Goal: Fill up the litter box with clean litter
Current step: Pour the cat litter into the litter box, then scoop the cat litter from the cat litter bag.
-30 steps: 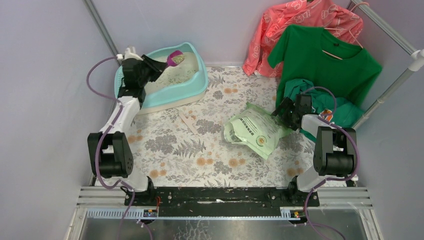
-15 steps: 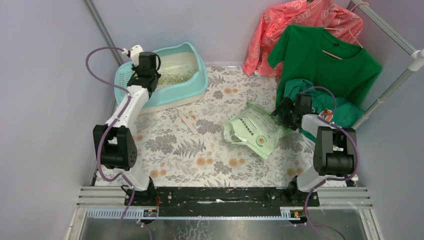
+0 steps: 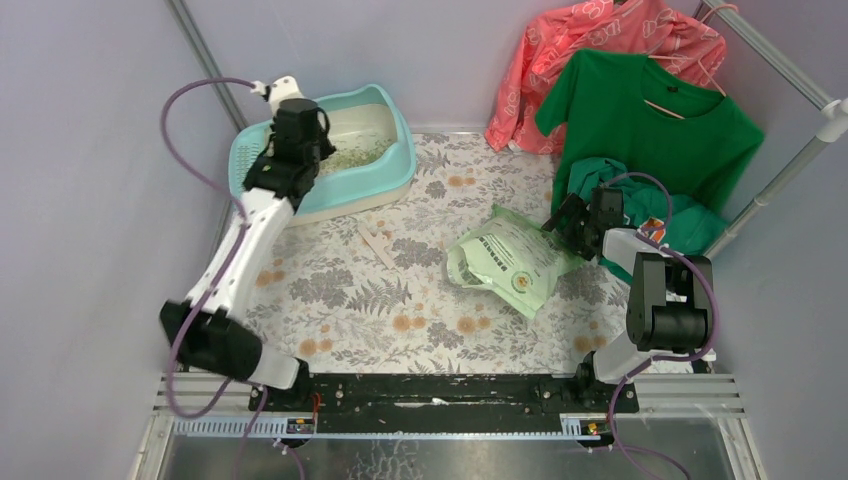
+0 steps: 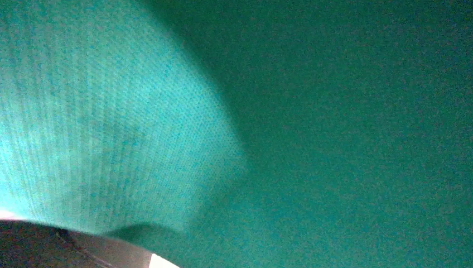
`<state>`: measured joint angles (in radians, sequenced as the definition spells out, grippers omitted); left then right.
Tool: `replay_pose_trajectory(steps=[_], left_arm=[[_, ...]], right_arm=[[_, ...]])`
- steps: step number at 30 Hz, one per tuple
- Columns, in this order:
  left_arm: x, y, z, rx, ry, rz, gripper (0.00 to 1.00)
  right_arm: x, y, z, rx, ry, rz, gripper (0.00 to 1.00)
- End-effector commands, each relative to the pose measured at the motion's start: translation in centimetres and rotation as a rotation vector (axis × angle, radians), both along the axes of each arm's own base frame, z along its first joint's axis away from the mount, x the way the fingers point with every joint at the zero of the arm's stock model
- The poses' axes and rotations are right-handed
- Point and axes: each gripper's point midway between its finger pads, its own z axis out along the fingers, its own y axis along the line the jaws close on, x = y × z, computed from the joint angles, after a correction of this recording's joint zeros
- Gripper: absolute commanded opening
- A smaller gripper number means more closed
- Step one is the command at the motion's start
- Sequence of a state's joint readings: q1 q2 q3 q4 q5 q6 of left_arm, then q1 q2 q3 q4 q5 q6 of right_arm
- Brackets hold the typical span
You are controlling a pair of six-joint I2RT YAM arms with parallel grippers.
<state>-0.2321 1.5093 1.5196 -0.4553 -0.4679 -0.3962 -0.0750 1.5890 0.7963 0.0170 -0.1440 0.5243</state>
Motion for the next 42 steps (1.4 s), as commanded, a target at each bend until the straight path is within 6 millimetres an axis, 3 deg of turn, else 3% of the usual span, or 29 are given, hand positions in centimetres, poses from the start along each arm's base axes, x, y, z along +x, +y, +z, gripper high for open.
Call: replay_pose_trajectory(steps=[1, 3, 5, 9, 11, 14, 17, 23, 34, 42], left_arm=[[-5.6, -4.0, 4.0, -0.244, -0.062, -0.209, 0.03], [-9.3, -6.9, 5.7, -0.378, -0.093, -0.375, 0.03], [-12.9, -9.6, 5.8, -0.515, -0.069, -0.522, 0.04], [-19.9, -13.9, 3.3, -0.802, 0.044, -0.76, 0.04], [-23.4, -14.8, 1.3, -0.917, 0.108, -0.822, 0.04], [-27.2, -14.3, -2.1, -0.973, 0.178, -0.808, 0.05], [-30.0, -14.3, -2.6, -1.029, 0.203, -0.826, 0.05], [-31.0, -14.2, -3.4, -1.058, 0.251, -0.812, 0.06], [-28.3, -15.0, -7.2, -1.105, 0.31, -0.769, 0.06], [-26.4, -15.7, -8.1, -1.146, 0.309, -0.76, 0.06]], right_arm=[[-0.3, 1.1, -0.4, 0.042, 0.007, 0.034, 0.97], [-0.3, 1.0, -0.4, 0.037, 0.008, 0.034, 0.97], [-0.3, 1.0, -0.4, 0.033, 0.006, 0.032, 0.97], [-0.4, 0.8, -0.1, 0.028, 0.002, 0.023, 0.97], [-0.6, 0.7, 0.0, 0.023, -0.003, 0.012, 0.97], [-0.7, 0.7, 0.3, 0.024, -0.011, 0.012, 0.97], [-0.7, 0.8, 0.2, 0.032, -0.01, 0.015, 0.97], [-0.8, 1.1, 0.0, 0.045, -0.01, 0.022, 0.98], [-0.9, 0.9, -0.2, 0.039, -0.005, 0.004, 0.98], [-1.4, 0.8, -1.2, 0.036, 0.013, -0.002, 0.98]])
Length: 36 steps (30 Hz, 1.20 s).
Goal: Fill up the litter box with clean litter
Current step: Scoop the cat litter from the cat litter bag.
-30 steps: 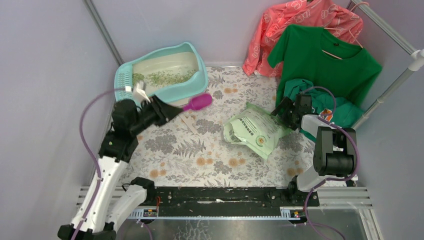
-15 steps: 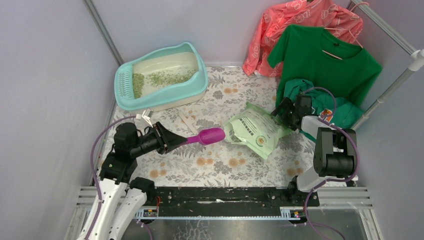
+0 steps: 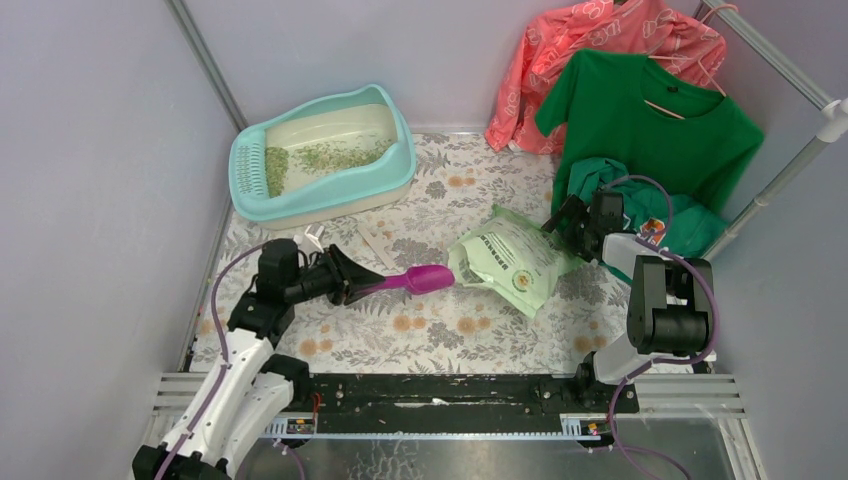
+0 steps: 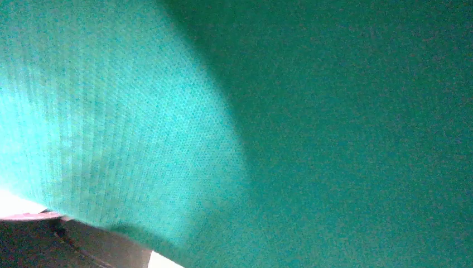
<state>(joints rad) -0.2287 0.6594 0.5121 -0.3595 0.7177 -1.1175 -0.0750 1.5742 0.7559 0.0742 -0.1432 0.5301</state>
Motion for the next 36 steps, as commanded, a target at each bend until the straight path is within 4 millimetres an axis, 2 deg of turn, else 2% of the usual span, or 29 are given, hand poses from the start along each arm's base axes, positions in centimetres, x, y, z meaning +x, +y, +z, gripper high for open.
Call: replay_pose_trajectory(steps=[1, 8, 16, 18, 21, 24, 29, 32, 36], left_arm=[[1.4, -1.0, 2.7, -0.071, -0.118, -0.023, 0.06], [2.8, -2.7, 2.5, -0.051, -0.118, -0.029, 0.06], [5.2, -6.6, 0.7, 0.035, -0.101, -0.056, 0.06], [6.5, -7.8, 1.8, 0.046, -0.142, -0.055, 0.06], [8.2, -9.4, 2.0, 0.083, -0.16, -0.056, 0.05], [9.7, -10.7, 1.0, 0.127, -0.147, -0.071, 0.05], [10.8, -11.0, -3.4, 0.27, -0.033, -0.107, 0.05], [10.6, -11.0, -4.6, 0.303, 0.005, -0.135, 0.05], [10.4, -11.9, -5.2, 0.298, 0.019, -0.167, 0.05]], right_arm=[[-1.4, 0.7, -1.2, 0.035, 0.045, 0.001, 0.98], [-2.2, 0.6, -1.9, 0.03, 0.055, -0.015, 0.98], [-3.1, 0.3, -2.1, 0.024, 0.053, -0.041, 0.99], [-3.2, 0.4, -2.3, 0.026, 0.059, -0.038, 0.99], [-3.5, 0.5, -2.6, 0.028, 0.064, -0.034, 0.99], [-3.9, 0.5, -3.0, 0.028, 0.072, -0.036, 0.99], [-4.5, 0.3, -3.4, 0.015, 0.08, -0.04, 0.99], [-4.6, 0.2, -3.2, 0.014, 0.073, -0.042, 0.99], [-4.6, 0.3, -3.3, 0.018, 0.07, -0.045, 0.99]])
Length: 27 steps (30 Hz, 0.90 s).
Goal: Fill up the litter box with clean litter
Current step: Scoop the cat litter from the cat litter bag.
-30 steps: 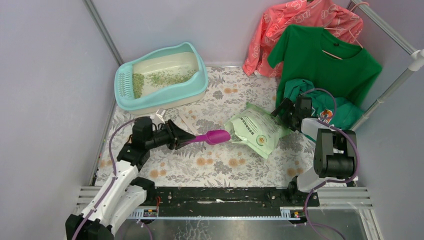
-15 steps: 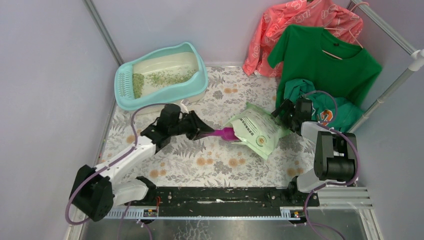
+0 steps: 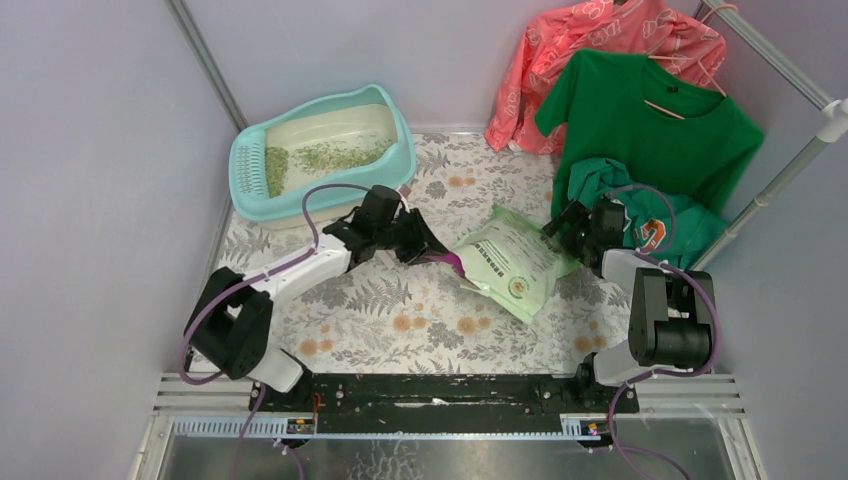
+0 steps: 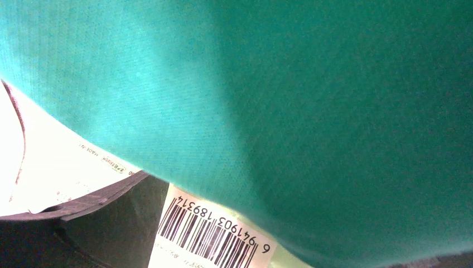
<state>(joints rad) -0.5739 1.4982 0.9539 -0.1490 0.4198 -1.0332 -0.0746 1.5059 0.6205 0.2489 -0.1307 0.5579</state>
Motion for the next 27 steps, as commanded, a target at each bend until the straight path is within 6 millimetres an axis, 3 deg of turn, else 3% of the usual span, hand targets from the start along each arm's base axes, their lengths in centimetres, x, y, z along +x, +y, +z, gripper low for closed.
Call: replay_pose_trajectory(steps=[1, 7, 11, 22, 27], left_arm=[[0.1, -1.0, -0.4, 0.025, -0.014, -0.047, 0.05], [-1.5, -4.6, -1.9, -0.032, 0.025, -0.146, 0.05], [-2.0, -5.9, -2.9, -0.043, 0.046, -0.16, 0.05], [-2.3, -10.5, -3.3, -0.184, 0.018, -0.166, 0.05], [-2.6, -11.4, -3.5, -0.254, -0.014, -0.147, 0.05]], right_arm=[[-4.0, 0.4, -3.5, 0.021, 0.174, -0.016, 0.99], [-4.1, 0.4, -3.7, 0.021, 0.179, -0.01, 0.99], [-4.1, 0.5, -3.8, 0.024, 0.181, -0.01, 0.99], [-4.1, 0.6, -4.1, 0.031, 0.189, -0.006, 0.99], [-4.0, 0.7, -4.1, 0.033, 0.188, -0.002, 0.99]])
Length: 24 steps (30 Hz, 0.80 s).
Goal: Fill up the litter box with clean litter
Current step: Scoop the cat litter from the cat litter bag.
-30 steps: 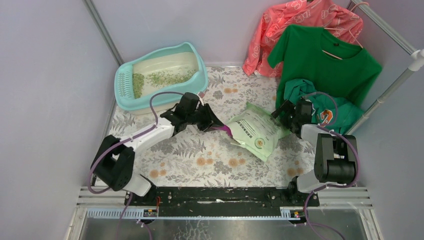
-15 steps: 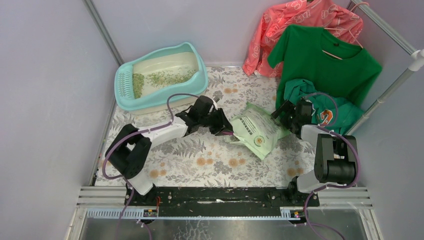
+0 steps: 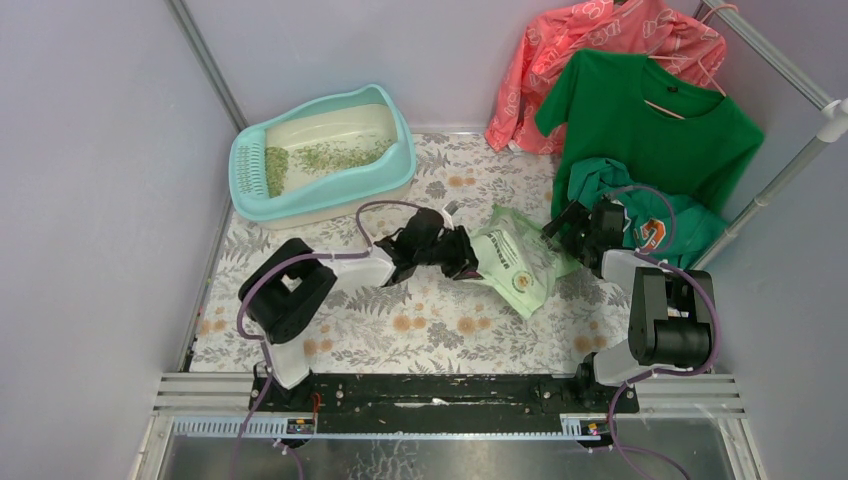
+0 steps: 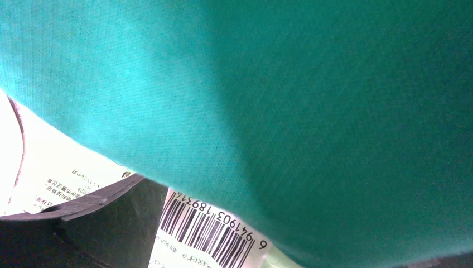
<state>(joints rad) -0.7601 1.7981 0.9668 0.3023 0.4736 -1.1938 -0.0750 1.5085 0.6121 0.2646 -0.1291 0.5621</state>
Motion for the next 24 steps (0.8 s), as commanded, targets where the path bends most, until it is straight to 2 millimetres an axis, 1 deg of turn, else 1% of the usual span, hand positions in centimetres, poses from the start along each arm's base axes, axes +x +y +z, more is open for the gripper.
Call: replay_pose_trajectory(steps=[1, 5, 9, 13, 18, 21, 24], left_arm=[[-0.9, -1.2, -0.6, -0.084, -0.025, 0.01, 0.05], [-1.1, -0.6, -0.8, -0.161, -0.037, 0.059, 0.05], [-1.2, -0.2, 0.1, -0.274, -0.074, 0.096, 0.05], [-1.6, 0.2, 1.8, -0.387, -0.112, 0.103, 0.05], [-2.2, 1.1, 3.1, -0.453, -0.154, 0.112, 0.05], [-2.6, 2.0, 3.5, -0.476, -0.159, 0.116, 0.05], [-3.0, 3.1, 3.6, -0.473, -0.164, 0.129, 0.05]], right_arm=[[-4.1, 0.7, -4.0, 0.032, 0.194, 0.002, 0.99], [-4.0, 0.7, -4.0, 0.034, 0.193, 0.005, 0.99], [-4.1, 0.8, -4.0, 0.035, 0.193, 0.004, 0.99], [-4.1, 0.8, -4.0, 0.037, 0.19, 0.004, 0.99], [-4.2, 0.8, -4.0, 0.036, 0.191, 0.006, 0.99], [-4.2, 0.9, -4.0, 0.038, 0.189, 0.009, 0.99], [-4.2, 0.9, -4.0, 0.038, 0.191, 0.01, 0.99]])
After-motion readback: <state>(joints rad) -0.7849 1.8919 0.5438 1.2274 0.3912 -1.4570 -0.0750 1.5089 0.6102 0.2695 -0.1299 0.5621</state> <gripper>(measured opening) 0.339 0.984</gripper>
